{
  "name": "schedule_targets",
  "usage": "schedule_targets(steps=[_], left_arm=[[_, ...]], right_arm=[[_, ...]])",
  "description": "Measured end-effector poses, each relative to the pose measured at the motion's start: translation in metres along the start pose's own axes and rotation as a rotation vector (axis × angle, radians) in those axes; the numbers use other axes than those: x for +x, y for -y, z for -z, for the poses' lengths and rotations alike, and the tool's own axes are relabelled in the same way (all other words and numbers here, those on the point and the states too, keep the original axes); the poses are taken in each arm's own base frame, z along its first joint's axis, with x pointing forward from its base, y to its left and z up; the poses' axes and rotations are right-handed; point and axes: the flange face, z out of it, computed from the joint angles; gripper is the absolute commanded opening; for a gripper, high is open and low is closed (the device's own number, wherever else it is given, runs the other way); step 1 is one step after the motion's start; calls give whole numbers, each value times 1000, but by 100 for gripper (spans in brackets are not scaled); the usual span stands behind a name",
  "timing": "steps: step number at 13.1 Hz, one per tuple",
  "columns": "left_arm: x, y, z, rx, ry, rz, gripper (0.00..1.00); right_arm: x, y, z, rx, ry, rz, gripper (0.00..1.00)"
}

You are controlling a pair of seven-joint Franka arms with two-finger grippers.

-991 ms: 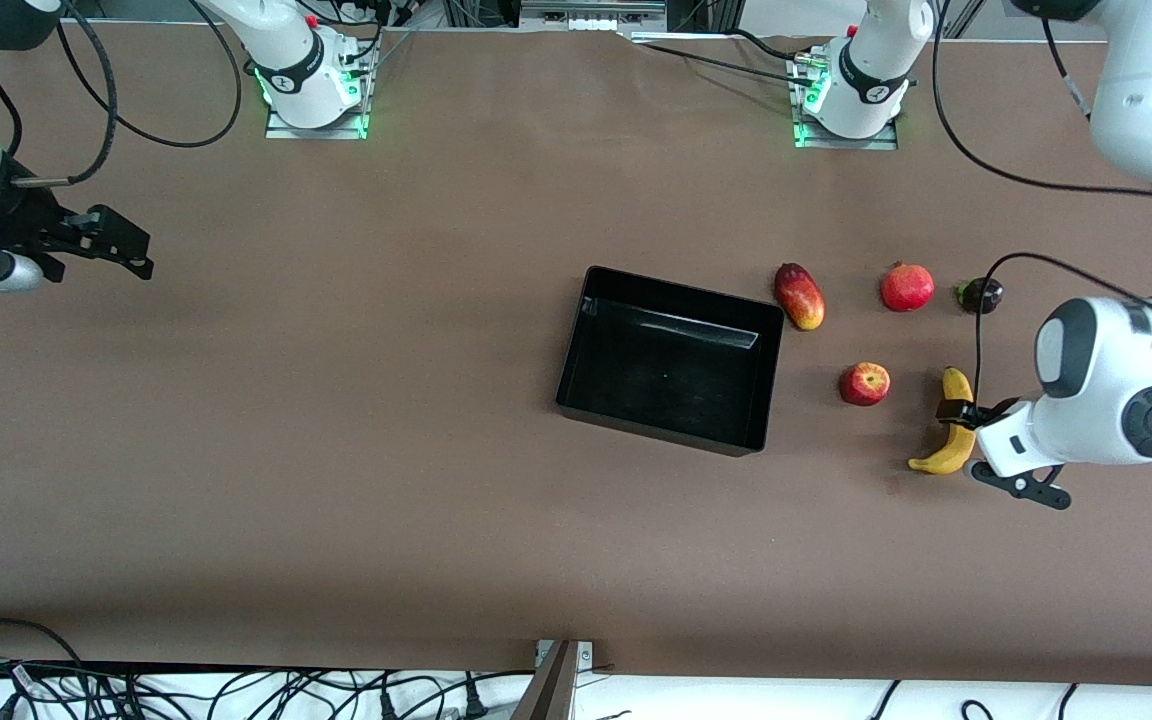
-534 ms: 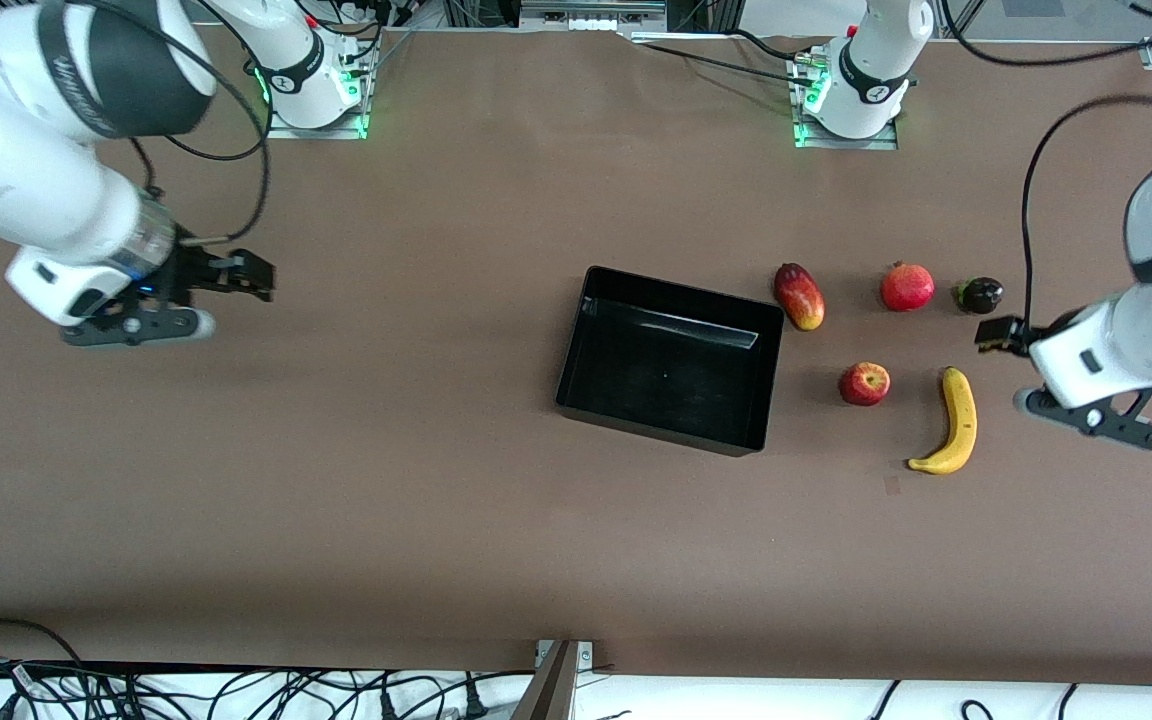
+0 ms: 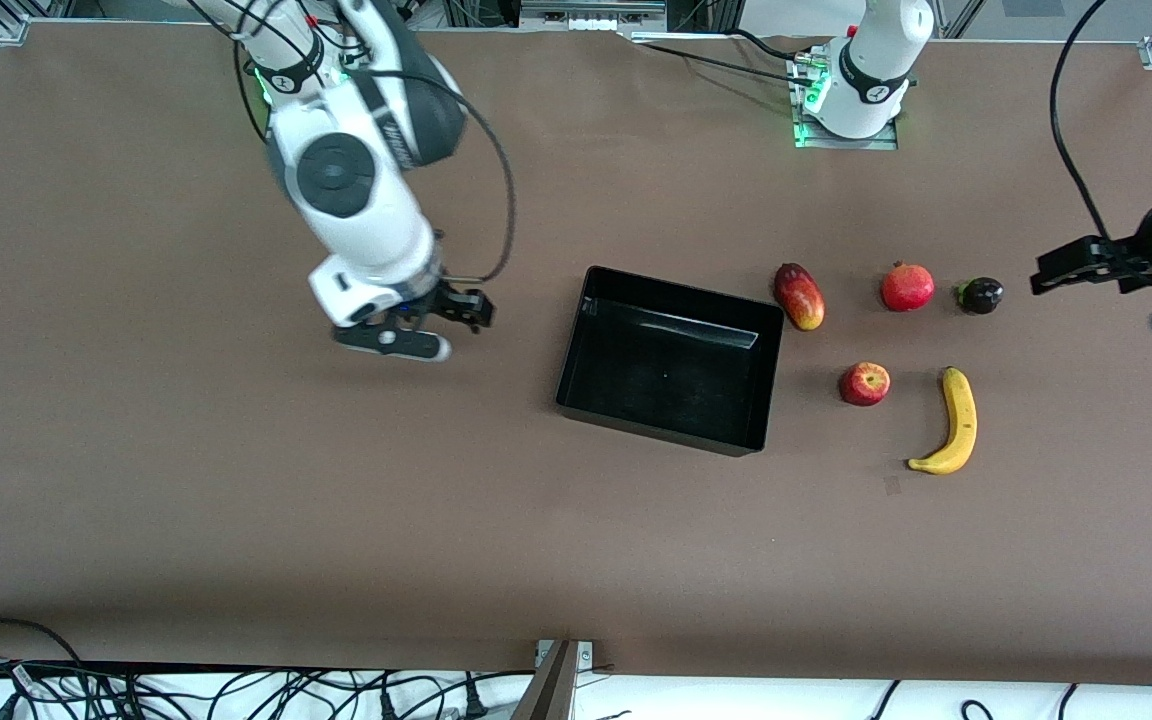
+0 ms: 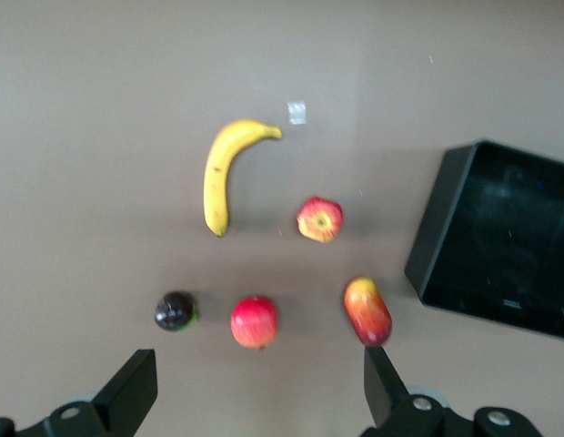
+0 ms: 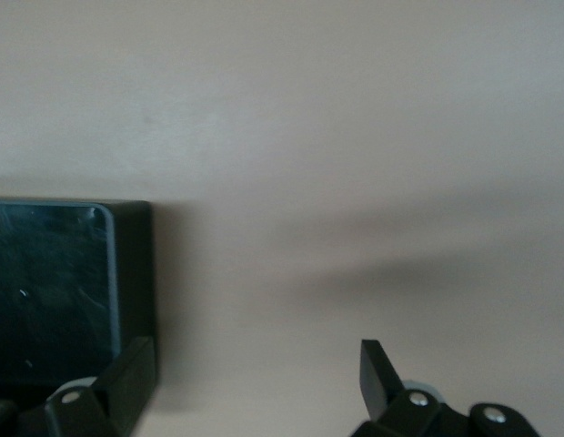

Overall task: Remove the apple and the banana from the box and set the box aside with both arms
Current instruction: 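Reach the right gripper to the rim of the empty tray while the left gripper withdraws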

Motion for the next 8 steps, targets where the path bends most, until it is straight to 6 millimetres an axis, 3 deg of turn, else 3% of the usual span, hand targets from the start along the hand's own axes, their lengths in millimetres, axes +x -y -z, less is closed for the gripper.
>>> schedule_targets(steps=[4, 7, 8], left_arm=[[-34, -6, -6, 0, -9, -11, 100], [-36, -8, -9, 0, -3, -14, 100], [-36, -8, -9, 0, -3, -14, 100]], right_arm=[[-44, 62, -87, 56, 2, -115, 100], [-73, 89, -120, 59, 2, -153, 100], [-82, 96, -129, 64, -3, -158, 95]])
